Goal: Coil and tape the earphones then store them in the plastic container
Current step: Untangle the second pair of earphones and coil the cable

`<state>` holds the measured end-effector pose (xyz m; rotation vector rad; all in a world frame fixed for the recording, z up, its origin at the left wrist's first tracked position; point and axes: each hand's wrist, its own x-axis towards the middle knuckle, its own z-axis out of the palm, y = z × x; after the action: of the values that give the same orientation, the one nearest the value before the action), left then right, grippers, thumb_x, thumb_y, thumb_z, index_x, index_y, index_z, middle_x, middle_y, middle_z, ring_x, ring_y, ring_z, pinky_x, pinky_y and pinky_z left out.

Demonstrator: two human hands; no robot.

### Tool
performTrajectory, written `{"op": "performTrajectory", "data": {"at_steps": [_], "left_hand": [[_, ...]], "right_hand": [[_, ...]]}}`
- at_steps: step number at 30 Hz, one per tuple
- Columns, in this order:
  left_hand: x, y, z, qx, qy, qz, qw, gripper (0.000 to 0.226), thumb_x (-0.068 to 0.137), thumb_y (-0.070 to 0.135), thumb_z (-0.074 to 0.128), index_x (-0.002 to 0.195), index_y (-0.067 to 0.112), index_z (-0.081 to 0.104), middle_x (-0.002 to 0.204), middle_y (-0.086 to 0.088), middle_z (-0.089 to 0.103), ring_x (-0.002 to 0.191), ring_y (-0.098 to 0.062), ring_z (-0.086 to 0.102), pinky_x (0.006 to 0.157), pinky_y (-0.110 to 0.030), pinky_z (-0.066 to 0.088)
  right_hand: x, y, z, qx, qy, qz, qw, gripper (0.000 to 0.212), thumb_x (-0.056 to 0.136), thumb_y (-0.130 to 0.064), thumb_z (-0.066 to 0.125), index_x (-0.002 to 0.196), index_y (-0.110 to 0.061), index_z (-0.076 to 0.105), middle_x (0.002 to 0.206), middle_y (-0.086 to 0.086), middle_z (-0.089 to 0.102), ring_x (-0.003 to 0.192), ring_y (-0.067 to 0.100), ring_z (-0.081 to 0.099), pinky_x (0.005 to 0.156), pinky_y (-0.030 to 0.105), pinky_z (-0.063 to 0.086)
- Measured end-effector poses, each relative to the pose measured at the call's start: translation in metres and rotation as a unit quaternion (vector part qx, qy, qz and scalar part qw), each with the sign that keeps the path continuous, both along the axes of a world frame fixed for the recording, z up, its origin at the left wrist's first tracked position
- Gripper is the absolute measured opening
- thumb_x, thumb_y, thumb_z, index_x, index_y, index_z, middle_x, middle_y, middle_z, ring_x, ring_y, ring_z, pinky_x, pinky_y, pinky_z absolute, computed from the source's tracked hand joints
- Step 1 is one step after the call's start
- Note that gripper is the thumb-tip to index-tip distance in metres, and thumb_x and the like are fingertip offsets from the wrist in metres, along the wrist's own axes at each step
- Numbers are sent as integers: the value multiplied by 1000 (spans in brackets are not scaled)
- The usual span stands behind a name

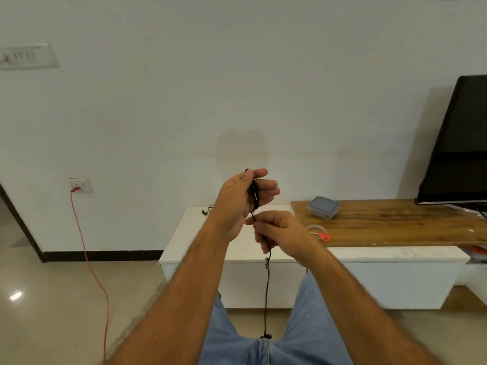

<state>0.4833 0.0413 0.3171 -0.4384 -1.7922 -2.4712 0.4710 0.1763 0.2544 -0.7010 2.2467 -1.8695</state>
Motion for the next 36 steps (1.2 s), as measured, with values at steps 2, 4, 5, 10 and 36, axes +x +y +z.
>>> {"op": "performTrajectory", "data": {"at_steps": [2,4,5,10,36], "left_hand": [[0,-5,-3,1,-2,17,1000,35,107,21,28,112,7,59,90,-8,74,93,-27,71,94,-42,54],[1,-7,-4,-4,-5,21,1000,35,107,21,27,114,7,59,93,-9,74,96,-28,71,95,-41,54],[3,-7,-6,-11,-6,22,1000,35,107,21,27,115,7,59,94,-10,74,97,-29,71,95,-41,54],[6,-8,-11,-59,-7,37,998,34,107,21,28,117,8,57,99,-12,74,99,-26,71,96,-37,53],[47,0,-21,-196,-77,-114,971,69,100,54,20,112,1,62,65,0,43,58,-14,46,91,-42,56]], "right_hand": [[7,3,-1,29,1,2,1000,18,98,-9,54,105,-13,71,65,1,60,59,17,58,65,30,53],[13,7,2,50,7,-3,999,16,96,-10,57,104,-16,70,64,1,61,62,16,61,70,30,55],[17,9,4,62,10,-6,998,15,95,-11,59,103,-18,70,65,2,64,64,16,63,73,30,55],[27,11,16,89,15,-1,996,11,92,-7,60,96,-14,67,70,7,71,71,21,71,77,35,56],[4,43,82,94,137,59,984,23,76,1,78,92,-12,71,79,3,67,71,12,60,68,22,50]]}}
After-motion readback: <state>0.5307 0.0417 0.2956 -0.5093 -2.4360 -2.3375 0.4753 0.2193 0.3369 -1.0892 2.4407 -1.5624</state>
